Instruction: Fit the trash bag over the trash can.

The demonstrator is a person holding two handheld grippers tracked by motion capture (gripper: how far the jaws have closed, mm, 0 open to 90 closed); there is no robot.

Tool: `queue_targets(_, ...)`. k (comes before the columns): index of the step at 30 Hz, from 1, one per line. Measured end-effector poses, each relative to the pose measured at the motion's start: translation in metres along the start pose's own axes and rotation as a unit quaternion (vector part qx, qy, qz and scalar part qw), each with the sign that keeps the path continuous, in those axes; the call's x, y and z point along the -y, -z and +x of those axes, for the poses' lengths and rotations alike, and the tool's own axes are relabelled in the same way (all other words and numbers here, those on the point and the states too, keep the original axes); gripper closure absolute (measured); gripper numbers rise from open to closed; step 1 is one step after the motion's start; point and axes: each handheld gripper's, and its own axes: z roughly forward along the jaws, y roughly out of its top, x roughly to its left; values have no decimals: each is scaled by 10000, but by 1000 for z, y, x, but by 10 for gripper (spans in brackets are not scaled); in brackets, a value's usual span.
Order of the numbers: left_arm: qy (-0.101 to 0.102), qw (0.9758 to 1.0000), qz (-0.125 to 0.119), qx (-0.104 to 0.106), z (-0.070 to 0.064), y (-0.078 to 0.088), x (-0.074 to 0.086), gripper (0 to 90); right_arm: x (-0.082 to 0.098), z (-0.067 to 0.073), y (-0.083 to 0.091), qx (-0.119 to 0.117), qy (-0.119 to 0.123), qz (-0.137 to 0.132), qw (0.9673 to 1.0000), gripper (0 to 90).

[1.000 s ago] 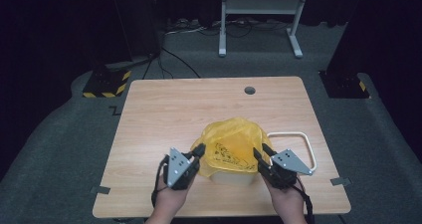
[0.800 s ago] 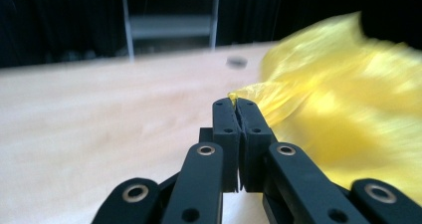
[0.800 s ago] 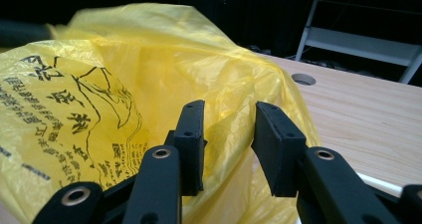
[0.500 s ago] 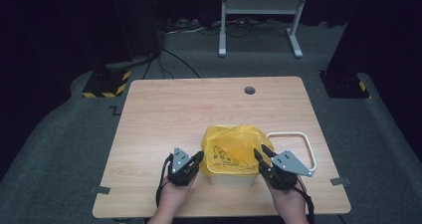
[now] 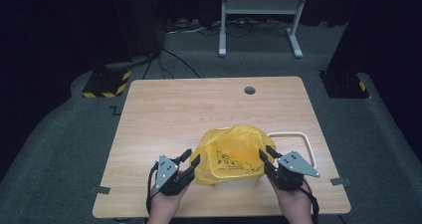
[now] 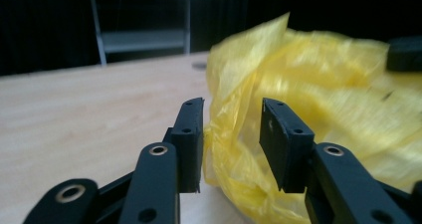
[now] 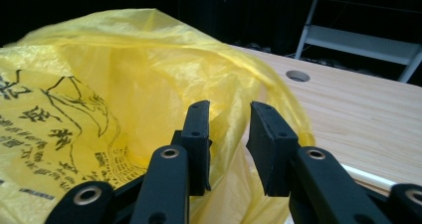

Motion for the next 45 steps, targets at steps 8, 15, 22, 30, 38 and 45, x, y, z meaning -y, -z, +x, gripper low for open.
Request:
queue_targets(8, -594, 9982, -103, -49, -8, -8, -20, 619, 1, 6, -3, -20, 117, 75, 9999, 714)
queue_targets(15, -856, 9960, 244, -12, -4, -23, -33, 701, 2, 9, -1, -111, 199, 105, 9997, 717)
queue_targets(22, -1118, 9918, 618, 81, -3, -37, -27, 819, 3, 15, 1, -176, 240, 115, 9995, 720)
queue_targets(30, -883, 9948, 515, -41, 11, -55, -24, 900, 3, 16, 2, -175, 254, 127, 9994, 718)
queue_targets(38, -714, 9970, -231, -178, 11, -36, -22, 899, 5, 16, 3, -223, 273, 129, 9993, 726)
queue_targets(45, -1061, 9939, -276, -70, -9, -19, -16, 607, 5, 17, 3, -189, 239, 129, 9995, 726)
